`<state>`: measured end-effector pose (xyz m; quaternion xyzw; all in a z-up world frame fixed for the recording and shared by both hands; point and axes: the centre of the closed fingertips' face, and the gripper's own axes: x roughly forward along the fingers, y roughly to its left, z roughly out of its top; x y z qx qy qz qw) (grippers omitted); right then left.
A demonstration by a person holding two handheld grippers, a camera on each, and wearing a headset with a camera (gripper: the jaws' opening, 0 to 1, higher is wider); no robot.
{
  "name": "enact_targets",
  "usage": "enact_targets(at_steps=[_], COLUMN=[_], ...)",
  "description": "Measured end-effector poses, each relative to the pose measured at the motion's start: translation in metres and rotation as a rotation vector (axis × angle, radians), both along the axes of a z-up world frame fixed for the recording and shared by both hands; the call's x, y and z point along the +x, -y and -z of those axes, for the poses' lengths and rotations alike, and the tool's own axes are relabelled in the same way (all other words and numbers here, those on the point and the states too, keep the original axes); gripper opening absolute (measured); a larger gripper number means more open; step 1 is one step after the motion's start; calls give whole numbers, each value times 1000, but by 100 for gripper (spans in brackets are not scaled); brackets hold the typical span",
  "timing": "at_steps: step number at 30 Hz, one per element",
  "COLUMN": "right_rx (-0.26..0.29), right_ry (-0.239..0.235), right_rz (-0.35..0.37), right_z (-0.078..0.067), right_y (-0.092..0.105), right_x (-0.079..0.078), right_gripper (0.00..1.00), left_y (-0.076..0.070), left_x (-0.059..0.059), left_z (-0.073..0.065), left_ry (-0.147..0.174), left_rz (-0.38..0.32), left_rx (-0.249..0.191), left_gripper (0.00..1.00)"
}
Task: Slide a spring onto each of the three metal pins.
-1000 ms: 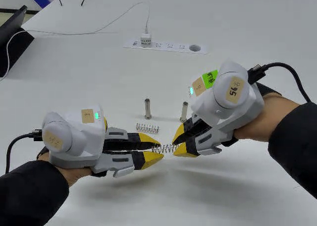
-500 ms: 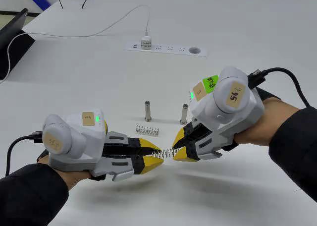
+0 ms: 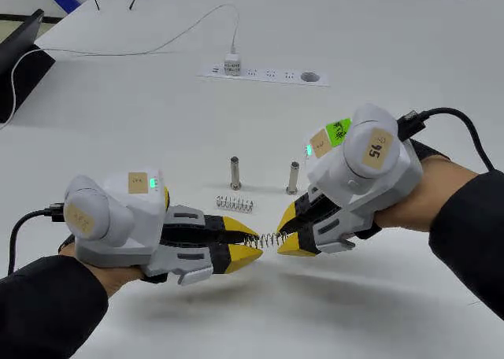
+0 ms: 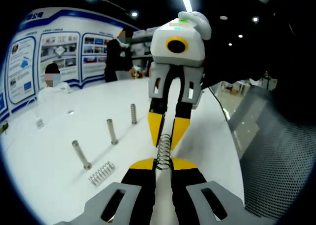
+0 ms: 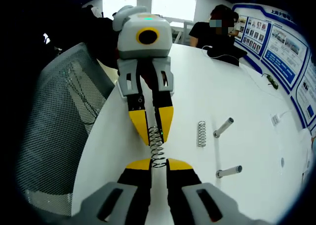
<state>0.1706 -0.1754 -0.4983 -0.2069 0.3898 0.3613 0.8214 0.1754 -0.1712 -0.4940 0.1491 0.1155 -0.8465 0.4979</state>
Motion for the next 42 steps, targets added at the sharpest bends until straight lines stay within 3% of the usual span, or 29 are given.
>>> enact_targets(at_steps=[20,31,34,42], right_rx=[62,76,126,118], right_ry=[65,86,94,113], right_rz=[0,-6,-10,-16], right_z=[-28,-33,-39,-41], right_y=[-16,-24,-33,-38], right_x=[10,15,17,21], right_gripper=[12,12,12,12], left_y=[-2,-2,-2,-1], left_x=[-1,-1,-1,-2], left_z=[1,1,1,0], left_ry=[-1,0,3,0], left_rz=[-3,-3,-2,2], left_rx=[7,5,5,2], left_gripper=[11,11,11,11])
